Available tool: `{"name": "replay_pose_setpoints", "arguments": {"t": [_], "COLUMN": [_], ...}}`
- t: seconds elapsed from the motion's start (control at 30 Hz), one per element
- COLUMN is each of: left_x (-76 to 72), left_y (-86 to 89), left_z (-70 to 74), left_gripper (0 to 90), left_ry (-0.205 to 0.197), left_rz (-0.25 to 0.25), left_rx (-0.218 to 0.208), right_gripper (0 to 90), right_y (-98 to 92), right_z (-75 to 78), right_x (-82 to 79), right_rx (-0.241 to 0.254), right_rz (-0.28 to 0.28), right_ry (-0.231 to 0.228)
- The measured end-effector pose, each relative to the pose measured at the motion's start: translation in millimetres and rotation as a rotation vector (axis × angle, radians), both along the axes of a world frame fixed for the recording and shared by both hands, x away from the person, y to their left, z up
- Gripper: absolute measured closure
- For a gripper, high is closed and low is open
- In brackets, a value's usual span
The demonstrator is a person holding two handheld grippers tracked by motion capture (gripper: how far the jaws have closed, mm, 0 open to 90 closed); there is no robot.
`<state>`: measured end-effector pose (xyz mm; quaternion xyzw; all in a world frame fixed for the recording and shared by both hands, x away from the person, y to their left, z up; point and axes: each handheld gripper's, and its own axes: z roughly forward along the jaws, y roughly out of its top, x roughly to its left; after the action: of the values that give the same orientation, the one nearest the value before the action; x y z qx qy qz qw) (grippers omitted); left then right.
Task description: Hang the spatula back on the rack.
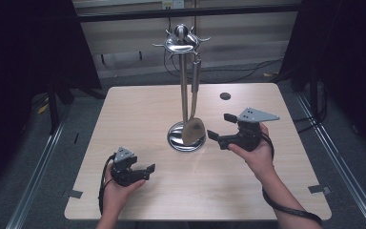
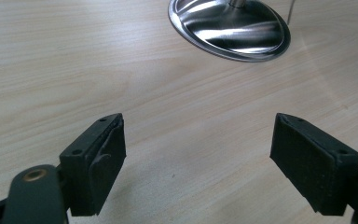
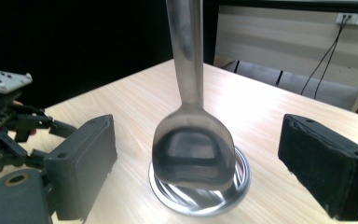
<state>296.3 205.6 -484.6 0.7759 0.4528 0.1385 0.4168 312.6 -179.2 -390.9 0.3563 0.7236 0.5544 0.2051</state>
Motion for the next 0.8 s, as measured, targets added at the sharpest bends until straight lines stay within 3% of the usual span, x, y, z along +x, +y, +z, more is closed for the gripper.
{"name": "replay_pose_setpoints", "arguments": {"t": [0.3, 0.8], "left_x": [0.1, 0.2], "left_y": [-0.4, -0.3], "left_z": [-1.4, -0.8], "left_gripper": [18.0, 18.0], "left_ry": [0.003, 0.002], "left_rz": [0.002, 0.004], "left_rx": [0.002, -0.003], "right_gripper": [10.0, 8.6], "right_y": [-11.1, -28.6], "right_z": [-15.4, -39.5], "right_x": [-6.8, -19.3], "right_rx": [-0.004, -0.007], "right_rz": [0.009, -0.007], "right_ry": [0.040, 0.071]}}
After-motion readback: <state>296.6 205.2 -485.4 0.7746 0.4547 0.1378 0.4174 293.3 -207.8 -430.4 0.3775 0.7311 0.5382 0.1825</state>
